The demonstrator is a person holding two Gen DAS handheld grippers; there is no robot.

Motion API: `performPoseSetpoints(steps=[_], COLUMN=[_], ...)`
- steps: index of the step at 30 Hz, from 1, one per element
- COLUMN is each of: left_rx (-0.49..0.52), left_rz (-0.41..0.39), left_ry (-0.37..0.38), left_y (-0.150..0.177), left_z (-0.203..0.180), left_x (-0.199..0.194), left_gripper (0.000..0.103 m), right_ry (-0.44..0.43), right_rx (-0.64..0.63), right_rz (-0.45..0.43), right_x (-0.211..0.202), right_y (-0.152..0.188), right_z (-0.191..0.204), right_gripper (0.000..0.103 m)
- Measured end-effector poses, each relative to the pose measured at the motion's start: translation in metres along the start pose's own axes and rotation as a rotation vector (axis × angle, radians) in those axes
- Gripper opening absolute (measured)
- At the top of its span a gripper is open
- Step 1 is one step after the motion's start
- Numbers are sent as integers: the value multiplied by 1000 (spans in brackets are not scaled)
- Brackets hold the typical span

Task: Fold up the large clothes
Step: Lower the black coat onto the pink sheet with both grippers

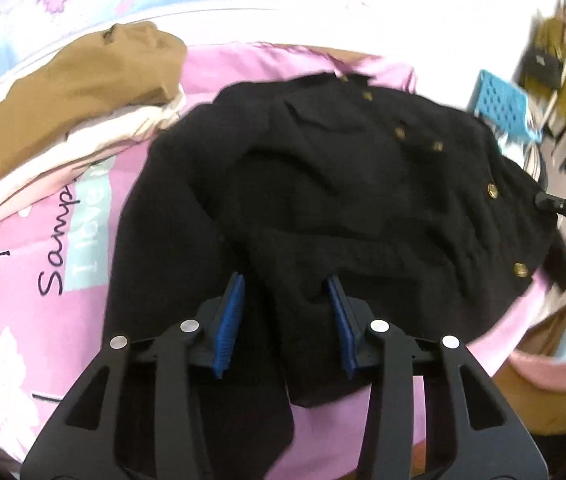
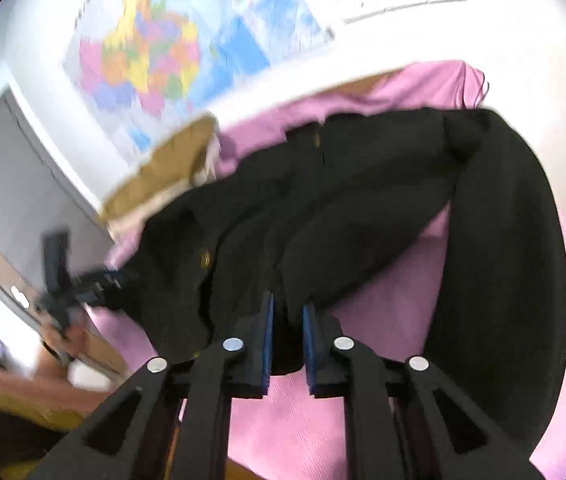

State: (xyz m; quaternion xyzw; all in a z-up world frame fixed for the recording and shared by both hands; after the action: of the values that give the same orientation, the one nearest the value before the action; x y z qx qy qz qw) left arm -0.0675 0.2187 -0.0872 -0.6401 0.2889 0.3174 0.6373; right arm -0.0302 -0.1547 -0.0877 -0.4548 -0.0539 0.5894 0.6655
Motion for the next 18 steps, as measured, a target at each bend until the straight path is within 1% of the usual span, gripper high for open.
performPoseSetpoints(steps=[2, 5, 7, 8, 9, 10, 11, 12, 13, 15, 17, 18], left_rx=[-17, -70, -116, -128, -141, -152, -163, -182, -194, -215, -217, -215], left_rz=[-2, 11, 24, 24, 29, 40, 51, 62, 66, 73, 76, 78], left_ry=[-11, -17, -33, -49, -73, -80, -77, -68, -63, -58, -59, -64], left_y=[-10, -26, -36, -38, -40, -41, -40, -39, -37, -34, -34, -34], left_z=[4, 14, 25, 29, 35, 40, 44, 47, 48, 53, 53, 52], left_x=[3, 8, 13, 15, 19, 23, 27, 30, 32, 36, 38, 39], left_gripper=[41, 43, 48, 48, 48, 48, 48, 48, 48, 49, 49, 50], right_ry=[-28, -80, -61, -53, -44, -45, -42, -39, -40, -24, 17, 48], right_rx=[6, 60, 83, 95, 109, 122, 123, 96, 66, -6, -84, -134], right_rz=[-34, -69, -73, -64, -44, -30, -11, 12, 11, -8, -13, -17], right_x=[0, 11, 23, 33, 48, 57, 64, 72, 71, 65, 56, 48], right_y=[-20, -55, -72, -78, -82, -84, -83, -78, -72, -66, -53, -42], right_z=[1, -4, -13, -16, -21, -21, -22, -18, -12, -1, 10, 17], right_gripper=[10, 10, 10, 12, 21, 26, 38, 54, 61, 84, 88, 93])
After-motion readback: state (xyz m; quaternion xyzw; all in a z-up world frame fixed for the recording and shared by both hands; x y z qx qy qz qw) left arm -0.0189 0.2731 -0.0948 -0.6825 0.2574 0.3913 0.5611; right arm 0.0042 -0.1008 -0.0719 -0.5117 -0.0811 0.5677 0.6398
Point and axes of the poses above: each gripper's, at about its wrist camera, not at the fingertips, and x roughly the way its jaws point, z to its left, y to its underside, the point moved 8 cm from there along x, roughly the way its jaws point, and after that the axes turned 10 degrees about -y, right-handed, at the moved point
